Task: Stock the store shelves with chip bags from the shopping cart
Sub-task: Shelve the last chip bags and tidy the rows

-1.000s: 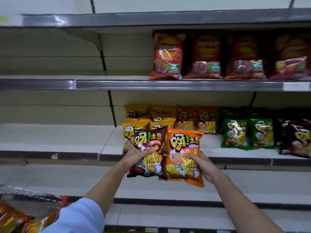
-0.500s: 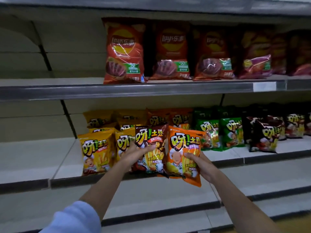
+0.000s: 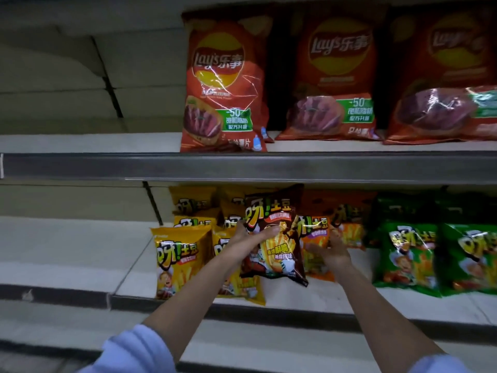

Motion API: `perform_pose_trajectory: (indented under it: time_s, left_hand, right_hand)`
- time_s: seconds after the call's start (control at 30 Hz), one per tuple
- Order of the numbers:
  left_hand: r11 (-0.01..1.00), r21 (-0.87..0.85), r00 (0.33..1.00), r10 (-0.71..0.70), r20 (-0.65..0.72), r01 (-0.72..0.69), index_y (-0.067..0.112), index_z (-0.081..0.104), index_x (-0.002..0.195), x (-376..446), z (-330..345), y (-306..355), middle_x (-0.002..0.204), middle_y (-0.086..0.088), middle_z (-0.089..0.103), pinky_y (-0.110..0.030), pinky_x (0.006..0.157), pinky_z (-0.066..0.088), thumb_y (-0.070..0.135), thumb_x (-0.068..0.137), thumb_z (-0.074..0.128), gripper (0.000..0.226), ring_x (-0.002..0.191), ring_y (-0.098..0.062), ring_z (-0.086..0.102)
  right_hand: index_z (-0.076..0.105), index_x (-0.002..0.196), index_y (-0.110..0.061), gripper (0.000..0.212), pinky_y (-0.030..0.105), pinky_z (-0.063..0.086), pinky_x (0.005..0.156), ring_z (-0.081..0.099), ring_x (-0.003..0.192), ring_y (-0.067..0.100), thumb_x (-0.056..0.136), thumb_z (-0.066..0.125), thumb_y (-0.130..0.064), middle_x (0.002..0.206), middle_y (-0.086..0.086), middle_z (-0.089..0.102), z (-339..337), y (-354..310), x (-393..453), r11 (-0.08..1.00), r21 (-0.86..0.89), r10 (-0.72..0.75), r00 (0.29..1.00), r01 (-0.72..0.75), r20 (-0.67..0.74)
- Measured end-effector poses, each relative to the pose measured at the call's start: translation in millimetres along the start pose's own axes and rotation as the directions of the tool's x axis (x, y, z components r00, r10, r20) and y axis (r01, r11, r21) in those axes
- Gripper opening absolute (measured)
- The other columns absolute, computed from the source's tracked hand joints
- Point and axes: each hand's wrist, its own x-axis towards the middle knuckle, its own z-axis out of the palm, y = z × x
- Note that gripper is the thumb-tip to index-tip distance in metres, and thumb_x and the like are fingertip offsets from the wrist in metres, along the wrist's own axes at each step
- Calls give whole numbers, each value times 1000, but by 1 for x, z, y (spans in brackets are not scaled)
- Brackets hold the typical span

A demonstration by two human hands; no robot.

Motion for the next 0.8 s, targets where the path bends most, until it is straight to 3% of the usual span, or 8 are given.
perform_pose_trajectory:
  time_s: [0.13, 0.3, 0.43, 0.57, 0.7, 0.8]
  left_hand:
    - [1000, 4, 999, 8, -45, -8, 22, -6, 153, -6, 9, 7, 161, -6, 8, -45, 116, 20, 57, 71, 71, 118, 147, -28, 15]
    - [1000, 22, 998, 2, -61, 0, 18, -8, 153, -28, 34, 16, 160, -10, 13, -45, 116, 21, 58, 66, 71, 124, 145, -30, 20]
    - [999, 41, 997, 9, -74, -6, 16, -6, 153, -52, 73, 21, 160, -9, 13, -45, 115, 21, 53, 73, 72, 117, 146, -30, 18]
    - [999, 32, 993, 9, -115, -5, 18, 4, 152, -71, 124, 22, 155, -8, 28, -47, 112, 28, 51, 67, 77, 117, 141, -30, 30]
    - [998, 15, 994, 62, -86, -61, 15, 5, 152, -86, 182, 26, 155, -5, 26, -45, 113, 29, 52, 64, 78, 119, 141, -29, 29]
    - [992, -33, 992, 123, -31, -124, 13, 6, 151, -97, 230, 30, 146, 2, 35, -35, 105, 34, 40, 76, 76, 105, 137, -26, 35]
  right_hand:
    - [48, 131, -14, 57, 53, 46, 98, 57, 113, 36, 82, 76, -20, 118, 9, 61, 6, 5, 12, 999, -26, 40, 998, -39, 47]
    - [38, 140, -14, 74, 55, 46, 99, 58, 113, 39, 78, 78, -15, 127, 17, 60, 0, 17, 11, 985, 63, 152, 984, -158, 93]
    - [49, 132, -13, 47, 41, 52, 80, 60, 101, 29, 89, 68, -18, 120, 12, 61, -43, 12, -8, 982, 131, 112, 980, -135, 167]
    - [60, 113, -16, 19, 29, 49, 72, 62, 89, 20, 99, 54, -25, 111, 10, 65, -105, 6, -33, 988, 133, 53, 976, -82, 212]
    - [64, 111, -15, 42, 34, 50, 78, 64, 88, 20, 100, 40, -48, 96, 6, 69, -170, 7, -62, 988, 148, 9, 979, -40, 202]
    - [64, 109, -18, 52, 32, 47, 78, 61, 90, 19, 97, 31, -57, 96, 3, 67, -220, 10, -85, 987, 161, -33, 981, 2, 189]
